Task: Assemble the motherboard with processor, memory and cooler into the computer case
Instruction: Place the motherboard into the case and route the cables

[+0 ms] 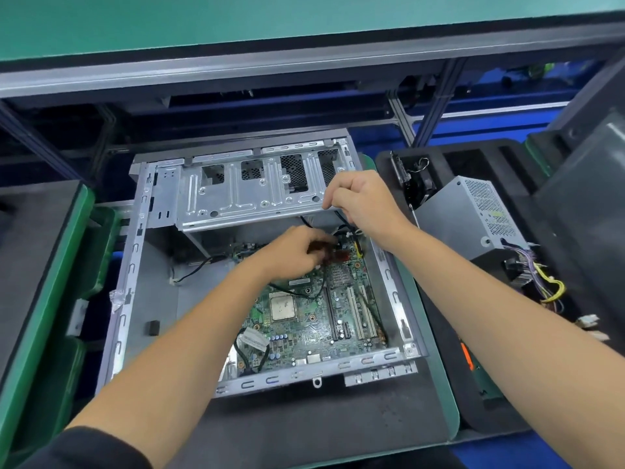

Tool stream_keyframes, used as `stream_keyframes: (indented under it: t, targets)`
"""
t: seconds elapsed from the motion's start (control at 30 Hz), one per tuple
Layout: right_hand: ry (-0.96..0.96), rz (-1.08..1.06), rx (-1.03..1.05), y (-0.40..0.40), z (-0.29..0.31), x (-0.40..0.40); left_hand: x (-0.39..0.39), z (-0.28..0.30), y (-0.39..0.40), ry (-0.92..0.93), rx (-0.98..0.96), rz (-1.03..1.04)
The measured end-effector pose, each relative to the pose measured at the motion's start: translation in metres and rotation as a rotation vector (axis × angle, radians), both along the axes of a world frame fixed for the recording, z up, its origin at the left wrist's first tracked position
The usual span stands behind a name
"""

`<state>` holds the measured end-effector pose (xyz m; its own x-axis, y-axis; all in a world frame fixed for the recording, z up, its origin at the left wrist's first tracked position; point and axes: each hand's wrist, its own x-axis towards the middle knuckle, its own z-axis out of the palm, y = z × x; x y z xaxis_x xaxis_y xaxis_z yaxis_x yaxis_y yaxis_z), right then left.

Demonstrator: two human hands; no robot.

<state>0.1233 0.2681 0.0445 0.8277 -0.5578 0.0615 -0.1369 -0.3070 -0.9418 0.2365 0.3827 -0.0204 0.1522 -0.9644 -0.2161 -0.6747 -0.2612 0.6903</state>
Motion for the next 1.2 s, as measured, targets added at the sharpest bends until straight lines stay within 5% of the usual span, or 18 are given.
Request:
stream_keyframes:
  t: [0.13,0.37,0.53,0.83,1.2]
  targets:
    - [0.023,0.004,-0.047,-0.001,-0.004,0.002,-0.002,-0.001,-0.008,0.149,0.095,-0.042]
    - [0.058,-0.011,-0.074,-0.001,-0.005,0.003,-0.028,-0.012,-0.028,-0.276,-0.047,0.107]
    - [0.125,-0.015,-0.116,0.002,-0.001,0.004,-0.032,-0.014,-0.042,-0.169,-0.037,0.391]
    - [0.537,0.273,-0.899,0.022,-0.011,0.006,-0.009,-0.007,-0.017,-0.067,0.134,0.074]
    - [0.617,0.426,-1.001,0.023,-0.012,0.007,0.027,-0.001,0.034,-0.343,0.408,-0.21]
